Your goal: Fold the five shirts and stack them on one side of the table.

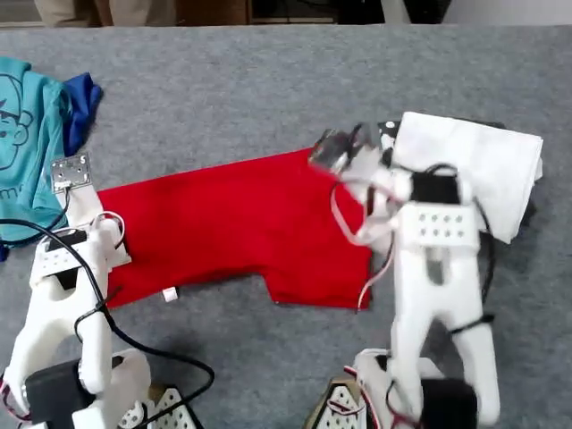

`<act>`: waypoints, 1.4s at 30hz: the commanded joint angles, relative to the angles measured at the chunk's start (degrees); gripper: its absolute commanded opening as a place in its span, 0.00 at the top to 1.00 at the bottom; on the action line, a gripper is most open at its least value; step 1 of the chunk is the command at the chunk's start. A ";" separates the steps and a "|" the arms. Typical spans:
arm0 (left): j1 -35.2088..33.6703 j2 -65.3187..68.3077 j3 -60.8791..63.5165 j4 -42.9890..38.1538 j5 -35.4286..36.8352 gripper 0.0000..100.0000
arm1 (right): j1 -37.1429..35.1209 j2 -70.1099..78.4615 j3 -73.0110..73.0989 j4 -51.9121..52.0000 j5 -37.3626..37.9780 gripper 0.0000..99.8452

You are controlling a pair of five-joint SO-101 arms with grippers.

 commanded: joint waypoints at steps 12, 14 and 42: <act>-0.44 -0.04 -0.53 -0.70 -0.09 0.98 | -22.64 -12.70 23.25 -0.09 3.52 0.77; -0.44 -0.04 -0.53 -0.70 -0.09 0.98 | -23.43 -12.70 25.36 -1.93 3.52 0.77; -0.35 0.04 -0.09 -2.37 0.00 0.98 | -26.59 3.47 28.44 -19.43 1.41 0.77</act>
